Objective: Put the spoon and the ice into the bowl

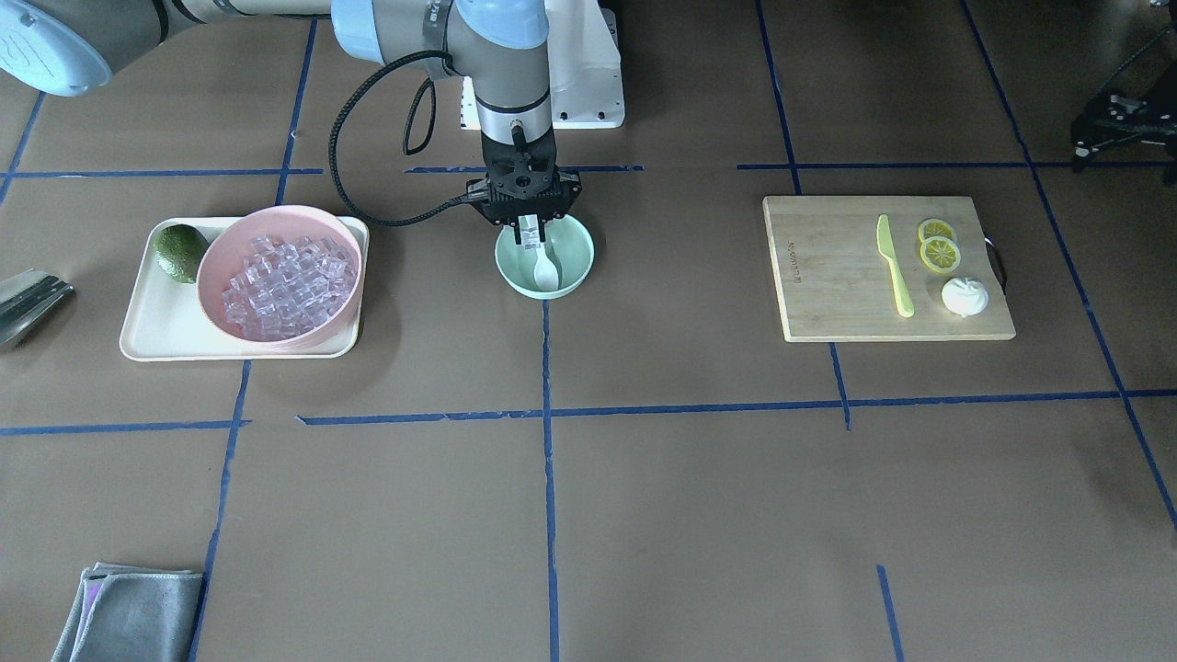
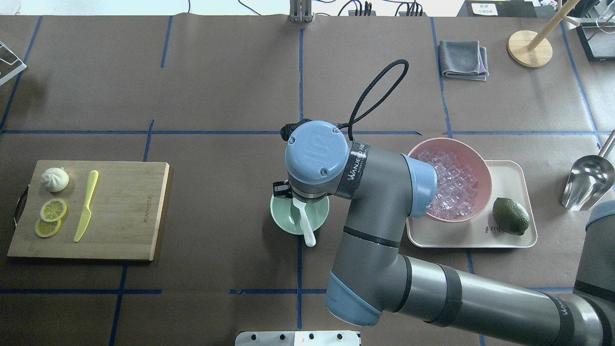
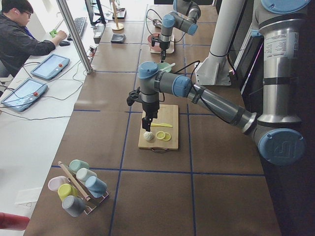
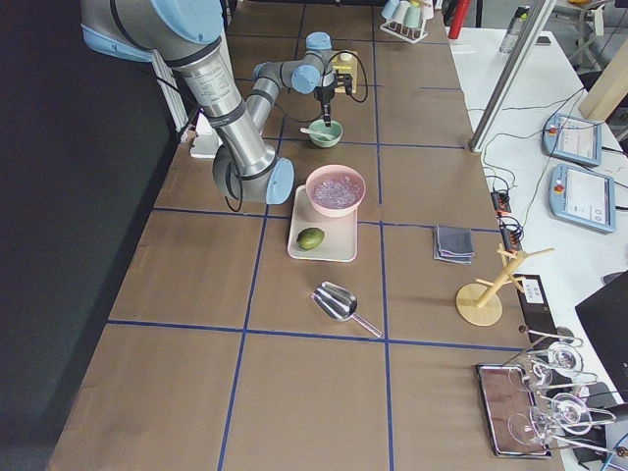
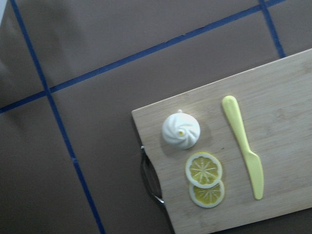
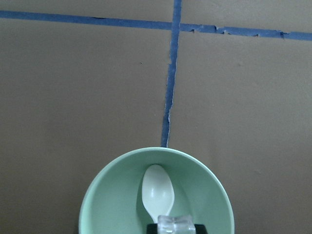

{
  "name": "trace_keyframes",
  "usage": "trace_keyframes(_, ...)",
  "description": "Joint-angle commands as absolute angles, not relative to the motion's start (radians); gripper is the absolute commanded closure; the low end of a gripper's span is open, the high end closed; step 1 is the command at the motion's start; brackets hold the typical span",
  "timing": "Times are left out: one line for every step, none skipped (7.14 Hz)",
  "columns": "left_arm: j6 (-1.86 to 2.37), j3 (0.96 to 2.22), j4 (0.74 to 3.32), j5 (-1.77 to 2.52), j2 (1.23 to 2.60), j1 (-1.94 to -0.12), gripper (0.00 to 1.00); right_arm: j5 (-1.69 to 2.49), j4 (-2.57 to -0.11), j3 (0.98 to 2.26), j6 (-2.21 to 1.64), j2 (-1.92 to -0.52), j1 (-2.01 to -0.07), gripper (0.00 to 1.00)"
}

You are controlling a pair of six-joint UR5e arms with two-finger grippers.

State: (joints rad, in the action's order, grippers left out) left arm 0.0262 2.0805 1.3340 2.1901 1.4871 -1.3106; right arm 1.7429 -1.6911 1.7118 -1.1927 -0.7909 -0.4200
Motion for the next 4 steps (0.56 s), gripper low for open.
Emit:
trace_keyframes(0.011,1.972,1.384,2.194,1.485,-1.386,0.0,1.74,-1.683,1.715,-1.192,-0.784,-0.419,0.0)
trace_keyframes(-0.02,1.953,1.385,2.195,1.482,-1.4,0.0,1.74,-1.684,1.738,-1.192,-0.782,-0.423,0.0)
trace_keyframes(-0.073,1.921,1.385,2.195,1.482,-1.425,0.0,1.749,-1.692,1.771,-1.189,-0.787,-0.451,0.0)
trace_keyframes(-0.118,1.881,1.385,2.198,1.483,-1.462,0.0,1.781,-1.733,1.826,-1.175,-0.819,-0.507,0.0)
